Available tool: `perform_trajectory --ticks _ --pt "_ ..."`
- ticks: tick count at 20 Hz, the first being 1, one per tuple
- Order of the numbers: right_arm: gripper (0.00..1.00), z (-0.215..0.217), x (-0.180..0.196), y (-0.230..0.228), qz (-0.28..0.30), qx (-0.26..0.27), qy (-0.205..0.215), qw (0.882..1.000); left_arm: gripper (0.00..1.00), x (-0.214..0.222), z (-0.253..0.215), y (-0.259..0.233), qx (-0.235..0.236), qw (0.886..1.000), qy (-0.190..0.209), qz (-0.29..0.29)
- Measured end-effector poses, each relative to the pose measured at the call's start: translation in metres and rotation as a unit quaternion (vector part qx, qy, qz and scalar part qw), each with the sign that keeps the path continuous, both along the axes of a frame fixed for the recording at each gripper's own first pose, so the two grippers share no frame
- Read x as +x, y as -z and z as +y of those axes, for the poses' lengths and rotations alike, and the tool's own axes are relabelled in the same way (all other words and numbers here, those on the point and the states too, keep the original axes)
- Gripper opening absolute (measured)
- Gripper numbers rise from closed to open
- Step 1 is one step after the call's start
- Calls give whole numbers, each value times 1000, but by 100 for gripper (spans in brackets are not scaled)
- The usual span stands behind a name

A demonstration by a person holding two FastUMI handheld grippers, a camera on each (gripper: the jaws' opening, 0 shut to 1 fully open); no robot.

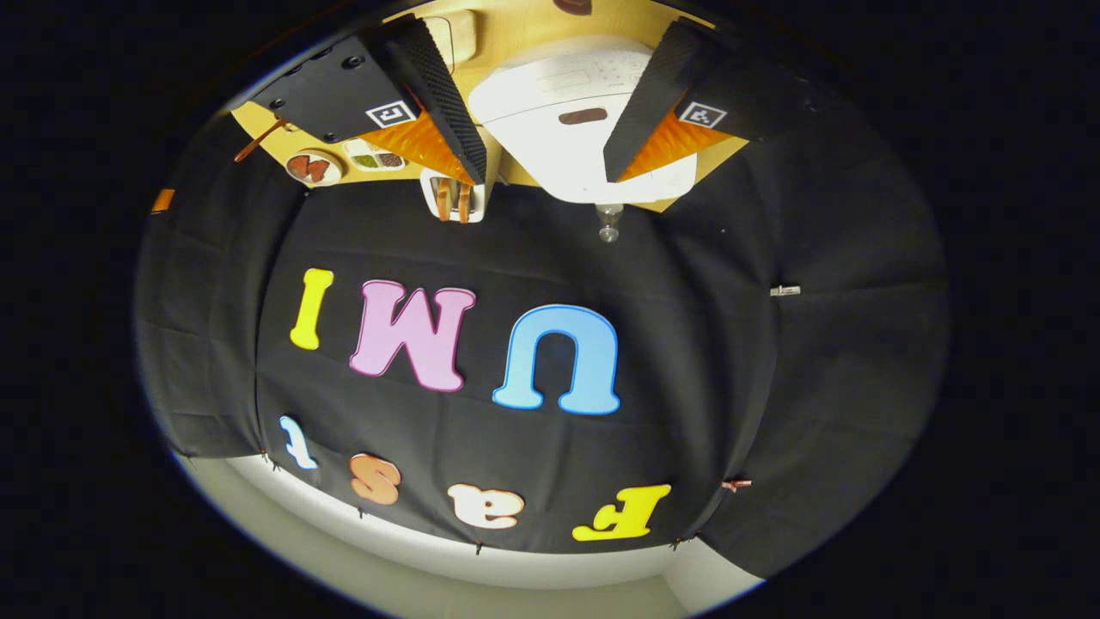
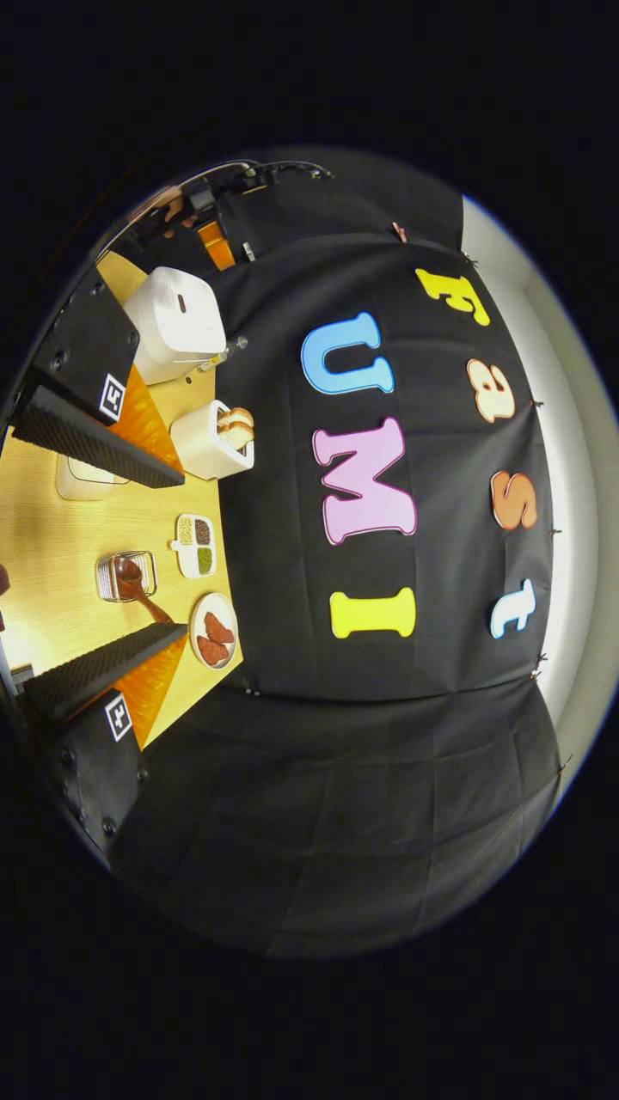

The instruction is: Close the left gripper, press the button to open the rice cooker; take a wooden spoon from the chopstick holder with the right hand, scoop a spoonful of rice and pour it into the rice cooker, then put the wooden spoon back into the chopstick holder.

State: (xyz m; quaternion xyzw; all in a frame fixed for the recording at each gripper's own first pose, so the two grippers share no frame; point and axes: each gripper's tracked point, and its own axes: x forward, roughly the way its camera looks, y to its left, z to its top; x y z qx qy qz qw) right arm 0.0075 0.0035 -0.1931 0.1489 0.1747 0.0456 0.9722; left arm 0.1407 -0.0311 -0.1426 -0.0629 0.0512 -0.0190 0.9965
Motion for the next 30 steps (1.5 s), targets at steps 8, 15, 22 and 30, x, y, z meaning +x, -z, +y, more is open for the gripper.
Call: perform_trajectory --ticks 8,15,22,30 --pt "98 36 -1 -54 -64 -40 -20 997 95 -64 1 -58 2 997 58 -47" --pt "99 68 -10 -106 -125 -58 -22 990 95 -115 24 -95 27 994 61 -86" --pt "99 77 -27 -132 -163 -78 -5 984 95 -153 35 -99 56 992 61 -93" --pt "99 67 -42 -138 -165 -88 10 982 95 -155 41 -97 61 993 61 -86"
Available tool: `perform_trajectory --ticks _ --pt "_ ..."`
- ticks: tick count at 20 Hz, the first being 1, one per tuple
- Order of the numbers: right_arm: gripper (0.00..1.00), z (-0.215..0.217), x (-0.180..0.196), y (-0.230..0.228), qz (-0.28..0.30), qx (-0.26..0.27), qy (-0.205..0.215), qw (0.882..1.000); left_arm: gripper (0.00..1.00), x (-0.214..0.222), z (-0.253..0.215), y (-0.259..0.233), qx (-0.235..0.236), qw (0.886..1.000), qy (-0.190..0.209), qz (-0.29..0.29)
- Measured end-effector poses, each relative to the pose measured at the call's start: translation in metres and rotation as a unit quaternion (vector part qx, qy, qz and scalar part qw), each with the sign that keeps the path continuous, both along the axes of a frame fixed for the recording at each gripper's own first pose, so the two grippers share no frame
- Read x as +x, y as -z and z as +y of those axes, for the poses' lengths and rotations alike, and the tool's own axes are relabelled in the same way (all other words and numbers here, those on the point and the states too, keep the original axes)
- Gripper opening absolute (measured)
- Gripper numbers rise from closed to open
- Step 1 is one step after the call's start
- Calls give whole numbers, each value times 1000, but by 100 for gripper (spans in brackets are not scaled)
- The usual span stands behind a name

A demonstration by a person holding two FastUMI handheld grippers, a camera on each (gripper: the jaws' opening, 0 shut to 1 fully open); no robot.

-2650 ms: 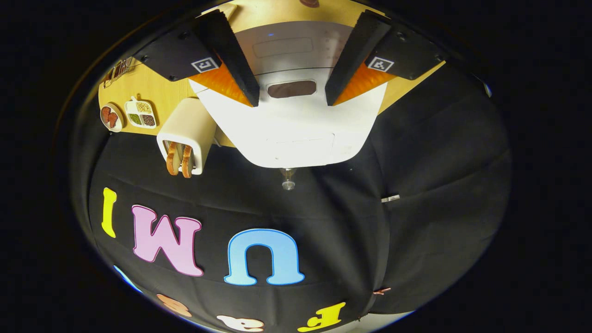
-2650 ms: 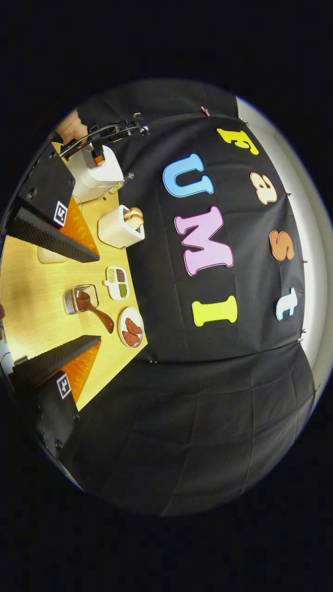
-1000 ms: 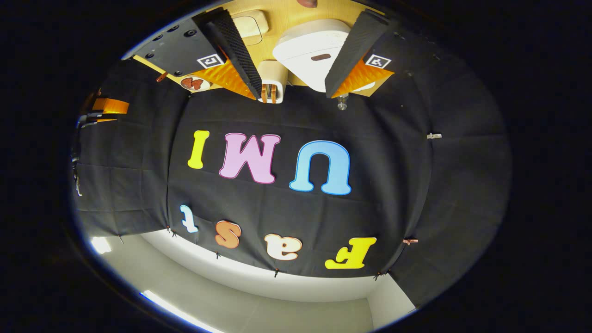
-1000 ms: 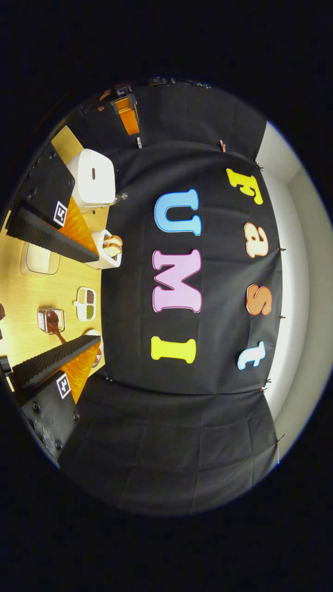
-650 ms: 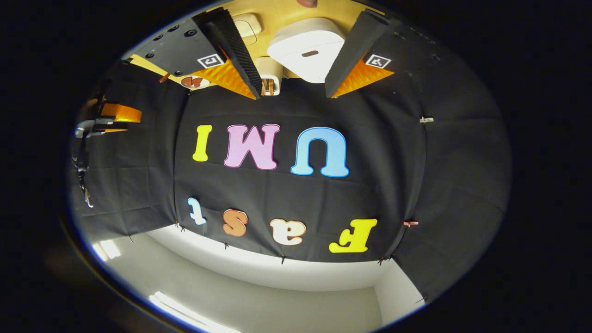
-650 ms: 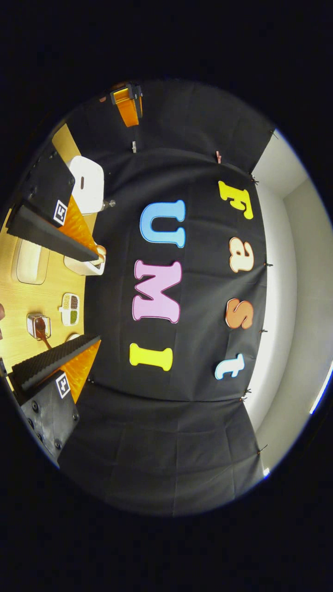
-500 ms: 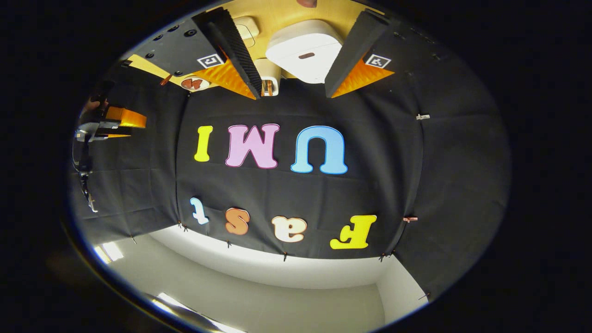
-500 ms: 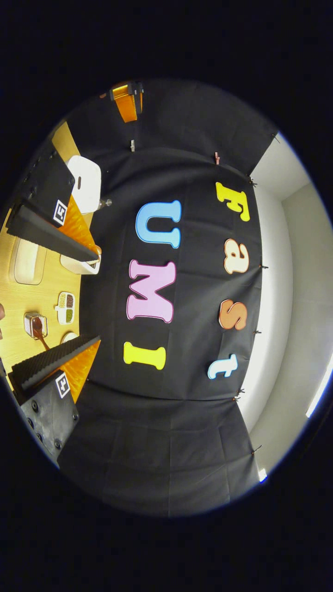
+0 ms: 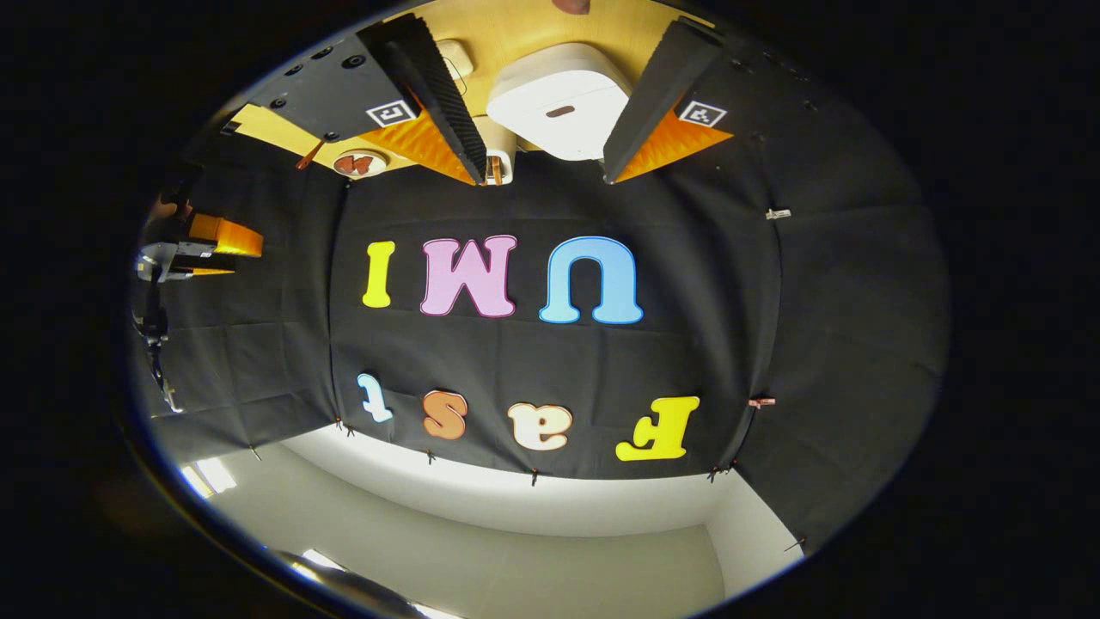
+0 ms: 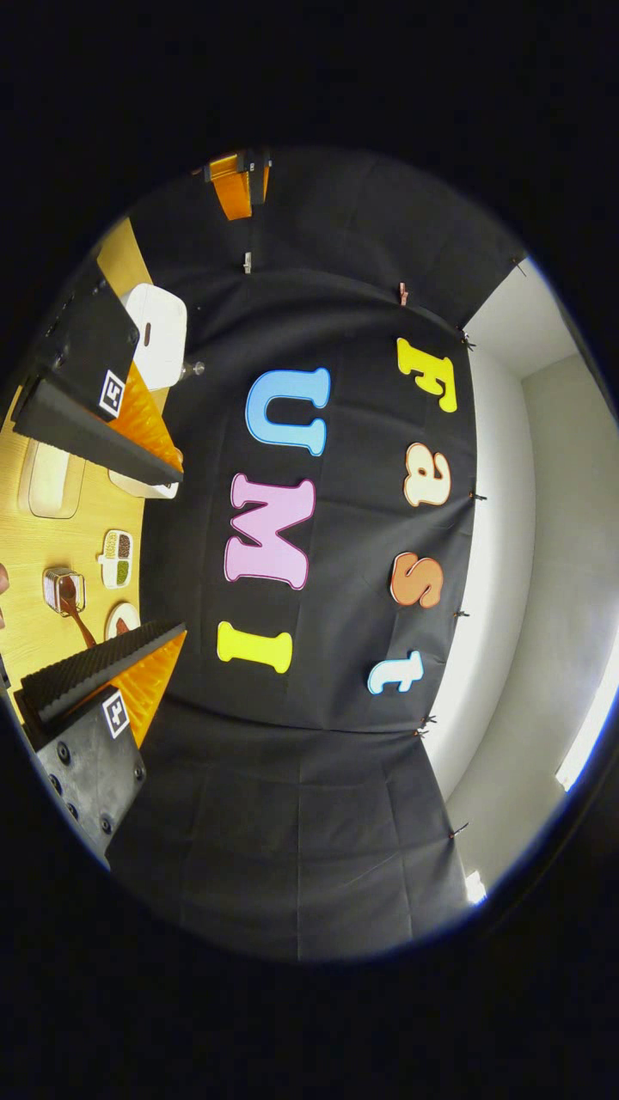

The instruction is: Close the left gripper, press the button to open the rice cooker; take a wooden spoon from the chopstick holder with the right hand, scoop a spoonful of rice and pour it into the rice cooker, then put the wooden spoon back into the chopstick holder.

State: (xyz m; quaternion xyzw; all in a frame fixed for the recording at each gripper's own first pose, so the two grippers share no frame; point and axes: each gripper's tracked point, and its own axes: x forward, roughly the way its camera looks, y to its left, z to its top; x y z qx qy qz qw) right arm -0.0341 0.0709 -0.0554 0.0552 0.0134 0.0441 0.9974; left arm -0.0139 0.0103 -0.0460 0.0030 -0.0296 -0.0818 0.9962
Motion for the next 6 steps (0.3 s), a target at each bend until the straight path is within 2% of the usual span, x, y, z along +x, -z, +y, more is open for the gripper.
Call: perform_trajectory --ticks 6 --pt "99 7 4 -3 0 -7 -8 1000 95 5 4 0 10 1000 -7 1"
